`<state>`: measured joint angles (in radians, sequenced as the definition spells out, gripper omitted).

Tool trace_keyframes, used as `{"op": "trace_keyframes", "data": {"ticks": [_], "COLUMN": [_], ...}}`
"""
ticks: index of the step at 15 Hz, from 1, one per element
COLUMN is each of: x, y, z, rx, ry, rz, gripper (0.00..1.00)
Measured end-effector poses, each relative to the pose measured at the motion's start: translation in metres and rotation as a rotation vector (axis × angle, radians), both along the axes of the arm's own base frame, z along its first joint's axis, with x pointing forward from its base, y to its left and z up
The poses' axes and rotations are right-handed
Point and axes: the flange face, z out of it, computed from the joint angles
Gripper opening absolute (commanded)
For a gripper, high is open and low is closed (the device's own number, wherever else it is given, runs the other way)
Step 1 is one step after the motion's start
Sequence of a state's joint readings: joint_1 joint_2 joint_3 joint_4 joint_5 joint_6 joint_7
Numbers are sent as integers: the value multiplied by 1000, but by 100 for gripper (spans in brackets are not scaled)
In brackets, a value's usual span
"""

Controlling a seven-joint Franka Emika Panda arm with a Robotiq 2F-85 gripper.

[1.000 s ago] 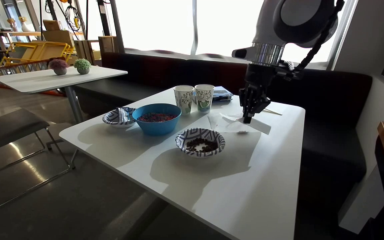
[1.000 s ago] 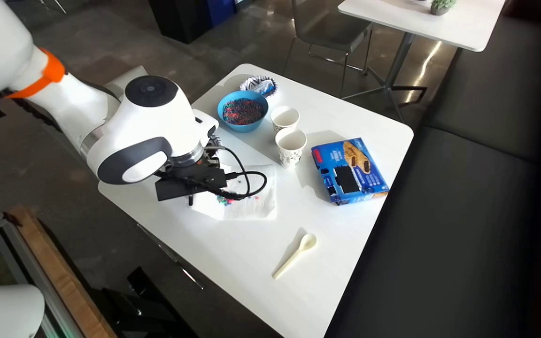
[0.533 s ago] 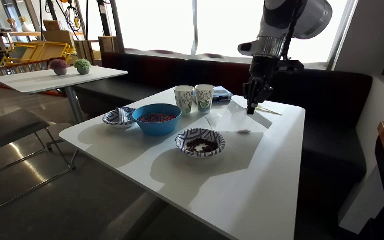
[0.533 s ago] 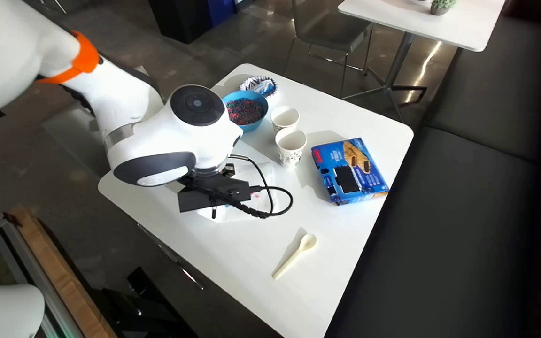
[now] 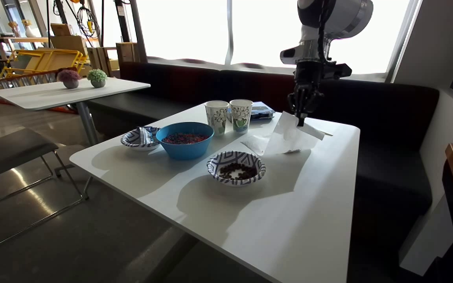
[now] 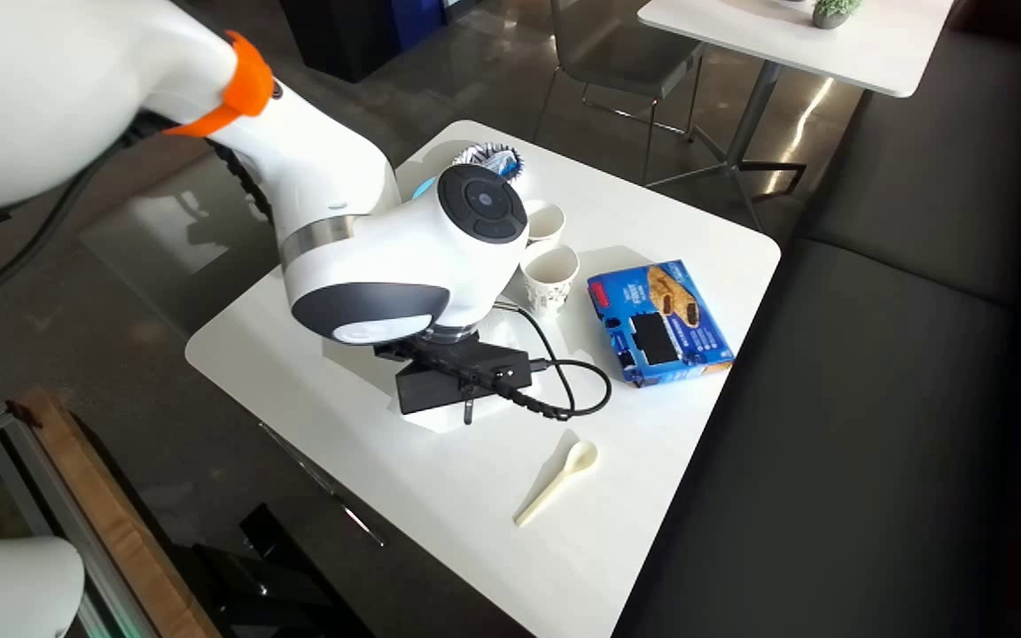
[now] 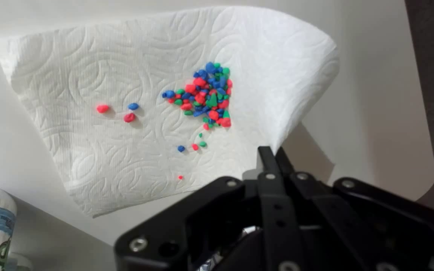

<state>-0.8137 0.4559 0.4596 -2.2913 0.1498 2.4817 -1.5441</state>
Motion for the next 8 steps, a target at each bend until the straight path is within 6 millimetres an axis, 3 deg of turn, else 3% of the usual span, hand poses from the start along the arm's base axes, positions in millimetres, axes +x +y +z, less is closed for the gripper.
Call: {"op": "trace_keyframes", "data": {"ticks": [5,8], "x": [23,26], "y": [-2,0], "z": [-15,-19], "rx": [-37,-38], "ry": [19,20], "rz": [61,67], "gripper": [2,2]}}
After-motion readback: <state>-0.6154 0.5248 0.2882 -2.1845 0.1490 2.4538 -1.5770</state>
